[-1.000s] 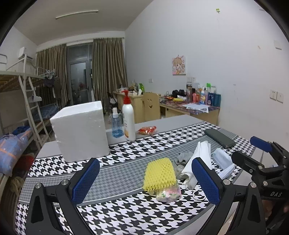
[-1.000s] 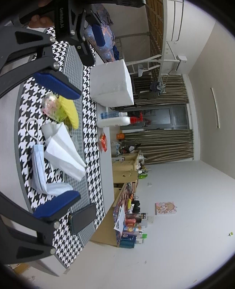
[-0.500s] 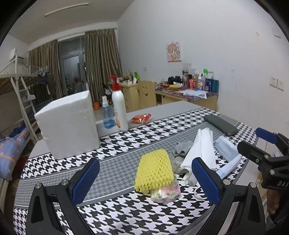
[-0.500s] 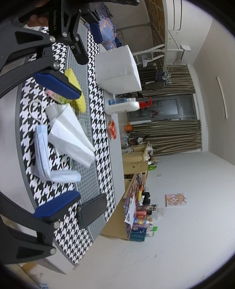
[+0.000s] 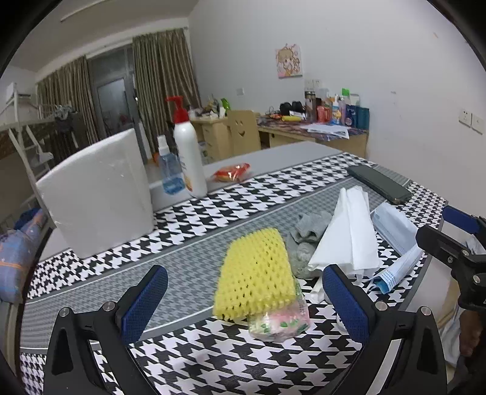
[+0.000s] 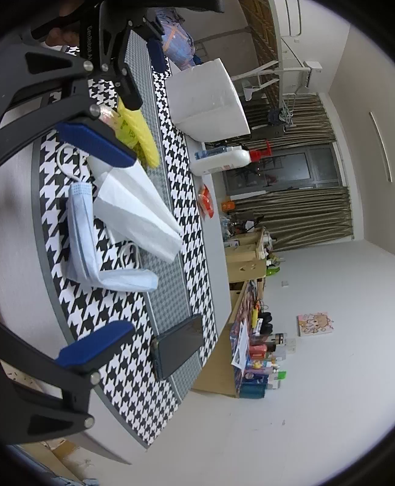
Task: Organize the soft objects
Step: 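Grasp the yellow foam mesh with the left tool while the right tool grasps the blue mask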
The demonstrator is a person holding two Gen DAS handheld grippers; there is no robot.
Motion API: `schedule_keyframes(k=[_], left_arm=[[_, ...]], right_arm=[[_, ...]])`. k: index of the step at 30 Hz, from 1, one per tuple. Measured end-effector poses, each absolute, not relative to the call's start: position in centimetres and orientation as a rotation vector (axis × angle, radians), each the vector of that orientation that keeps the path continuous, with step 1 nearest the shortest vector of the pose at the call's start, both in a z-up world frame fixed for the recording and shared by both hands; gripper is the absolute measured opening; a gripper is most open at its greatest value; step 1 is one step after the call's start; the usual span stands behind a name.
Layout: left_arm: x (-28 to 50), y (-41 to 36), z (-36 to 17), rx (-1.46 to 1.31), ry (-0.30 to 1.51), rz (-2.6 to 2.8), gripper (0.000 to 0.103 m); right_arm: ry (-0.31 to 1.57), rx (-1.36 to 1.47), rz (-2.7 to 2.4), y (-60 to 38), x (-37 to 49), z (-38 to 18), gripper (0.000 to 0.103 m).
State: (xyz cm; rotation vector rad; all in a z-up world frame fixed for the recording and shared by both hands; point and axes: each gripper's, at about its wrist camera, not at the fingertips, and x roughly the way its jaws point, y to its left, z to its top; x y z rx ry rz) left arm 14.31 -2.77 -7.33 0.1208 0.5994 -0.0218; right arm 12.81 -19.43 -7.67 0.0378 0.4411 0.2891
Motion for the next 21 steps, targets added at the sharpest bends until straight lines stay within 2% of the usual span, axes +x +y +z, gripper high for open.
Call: schedule_keyframes(k=[6,15,17,21], left_arm=[[15.4,-3.3,-8.5,0.160,0.641,-0.018,0.101],[16.6,-3.0,-9.6,0.133,0.706,-0.045,0.074],[16.7,-2.9,-9.8,0.124,0.713,-0.055,0.061],[17.0,-2.6,-10.1,0.102,0.736,-0.078,0.044]], right_arm=[[0.462,0.053,0.284,-19.9,13.4,-8.3,0.102],[0.483,0.070,0.285,-20.5,13.8,-9.1,0.102],[0.494,0.075,0.283,-20.6,14.0,-9.2,0.102],[0.527,0.097,0.285,-21.0,14.5,-9.7,0.102]])
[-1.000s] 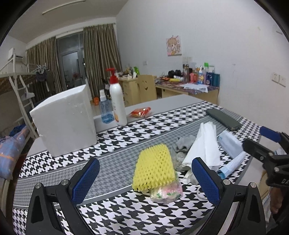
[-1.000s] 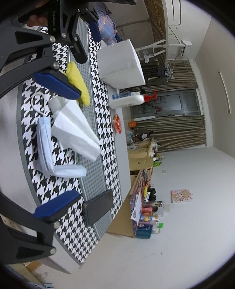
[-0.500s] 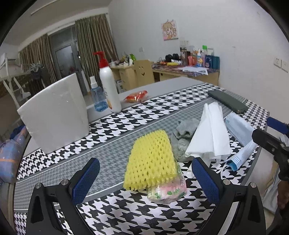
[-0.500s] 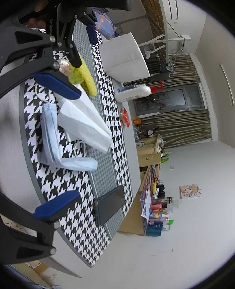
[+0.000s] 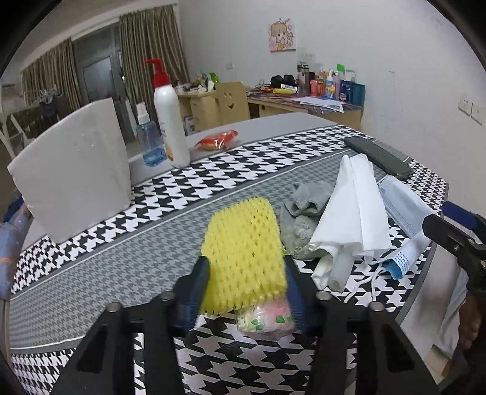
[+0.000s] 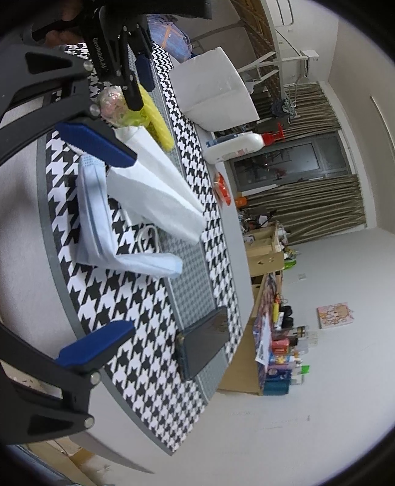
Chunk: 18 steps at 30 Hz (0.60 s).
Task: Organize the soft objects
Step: 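Grasp the yellow foam mesh with the left tool while the right tool grasps the blue mask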
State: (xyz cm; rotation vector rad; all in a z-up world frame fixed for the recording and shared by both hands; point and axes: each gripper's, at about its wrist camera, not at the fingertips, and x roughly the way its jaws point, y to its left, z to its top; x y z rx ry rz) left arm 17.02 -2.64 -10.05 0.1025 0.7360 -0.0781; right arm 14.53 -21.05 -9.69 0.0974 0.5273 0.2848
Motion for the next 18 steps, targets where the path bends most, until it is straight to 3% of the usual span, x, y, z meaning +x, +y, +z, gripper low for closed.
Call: schedule_keyframes(k=[5,9,15,18], left_arm=[[17.0,-2.5,-10.2,0.088,0.752,-0.091,0.027],[16.8,-2.5,-10.2,0.084,0.752,-0.093,0.021],[16.3,-2.3,-9.9,0.074,0.735,-0.095,0.016],[16.1,-2.2,-9.8,0.073,0.732,-0.098,0.015]], right_arm=[[0.579,0.126,0.255,-21.4,15.4,-10.2,0.102],[0.598,0.130,0.259,-21.4,15.5,-10.6,0.096],[0.648,0.141,0.273,-21.3,15.9,-11.2,0.074],[0.682,0.147,0.280,-21.3,16.2,-11.5,0.054]])
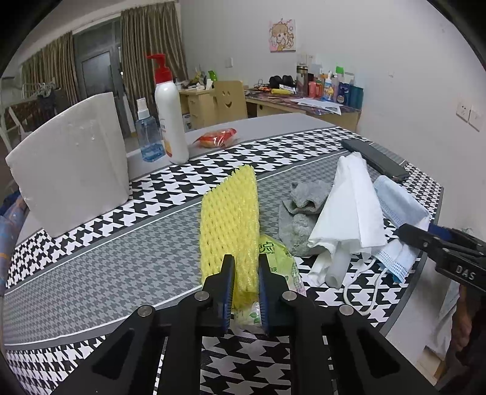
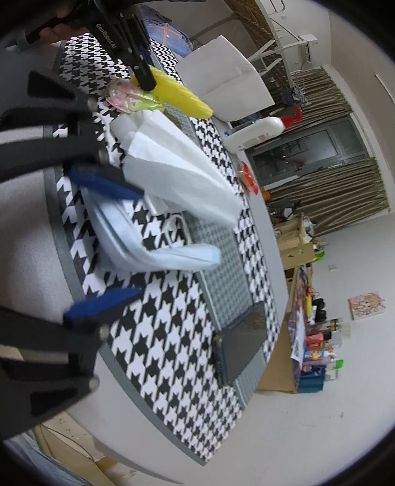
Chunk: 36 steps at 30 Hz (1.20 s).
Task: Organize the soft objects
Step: 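Grasp the yellow foam mesh with the left tool while the right tool grasps the blue mask, then lift the yellow mesh and blue mask and carry both toward the white foam box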
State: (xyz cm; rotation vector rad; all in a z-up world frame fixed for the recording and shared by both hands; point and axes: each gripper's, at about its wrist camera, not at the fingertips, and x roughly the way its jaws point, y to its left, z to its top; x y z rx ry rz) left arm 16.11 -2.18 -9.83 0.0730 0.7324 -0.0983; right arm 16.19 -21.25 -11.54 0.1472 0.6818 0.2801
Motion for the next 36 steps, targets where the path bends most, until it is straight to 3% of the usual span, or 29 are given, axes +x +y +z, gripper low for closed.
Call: schedule_keyframes(k=[2,8,20,36], left_arm=[[15.9,-2.1,-9.7,0.070,0.724,-0.097,0.015],[15.2,-2.0,-9.3,0.070,0.707,-0.099,0.011],[13.1,-1.5,-7.5,0.043,0.637,-0.115,0.011],[10.2,0.1,-4.1,0.024,0.535,-0.110,0.011]], right_arm=[[0.691,0.150,0.277,-21.3,16.1,-11.6,0.042],[0.667,0.159,0.260,-21.7,15.5,-11.0,0.030],[0.567,0.142,0.213,-22.0,14.3,-8.3,0.023],[0.401,0.143,0.189,-21.9,12.0,-3.6,0.023]])
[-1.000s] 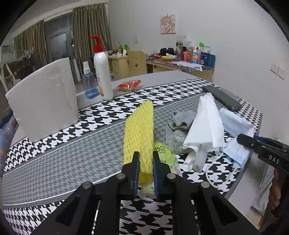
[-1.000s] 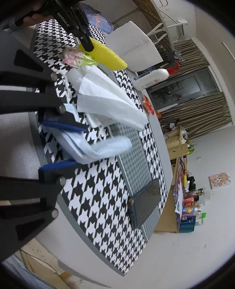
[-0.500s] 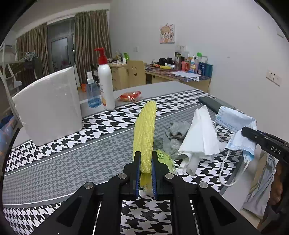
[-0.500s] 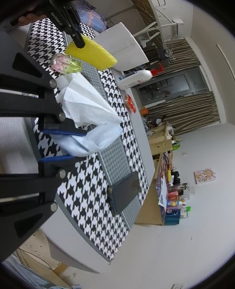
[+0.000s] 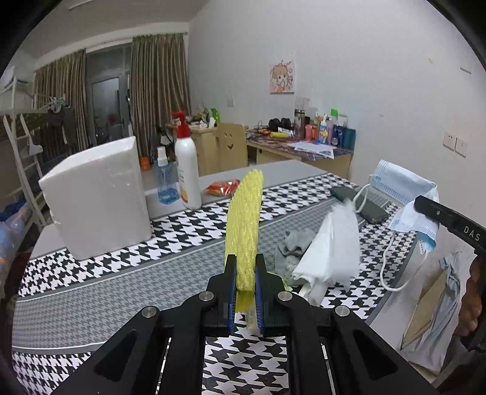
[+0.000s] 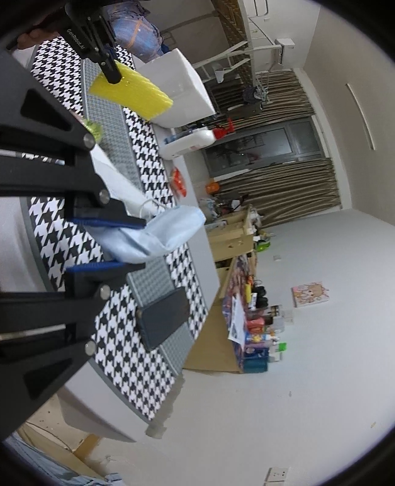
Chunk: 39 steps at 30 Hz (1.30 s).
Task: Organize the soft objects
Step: 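Lift the yellow mesh and blue mask and carry both toward the white foam box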
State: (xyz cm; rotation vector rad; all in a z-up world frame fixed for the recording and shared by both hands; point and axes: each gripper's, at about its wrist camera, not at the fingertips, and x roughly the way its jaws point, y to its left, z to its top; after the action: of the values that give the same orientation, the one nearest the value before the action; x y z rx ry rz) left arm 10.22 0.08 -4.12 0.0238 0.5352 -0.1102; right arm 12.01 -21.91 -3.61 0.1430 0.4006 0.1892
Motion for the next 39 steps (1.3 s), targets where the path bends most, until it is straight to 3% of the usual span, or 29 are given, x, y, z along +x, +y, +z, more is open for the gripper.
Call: schedule_keyframes(k=[21,39], left_arm=[[7.7,3.2,0.7,0.009,0.446,-0.071,0.011],[10.1,4.9,2.2,0.007,0.435,-0.018,0.011]], right_arm=[[0.361,0.085,0.294,-18.3,12.0,-1.2,0.023],[0.351,0.070,0.376,-15.1,14.4,0.0,0.023]])
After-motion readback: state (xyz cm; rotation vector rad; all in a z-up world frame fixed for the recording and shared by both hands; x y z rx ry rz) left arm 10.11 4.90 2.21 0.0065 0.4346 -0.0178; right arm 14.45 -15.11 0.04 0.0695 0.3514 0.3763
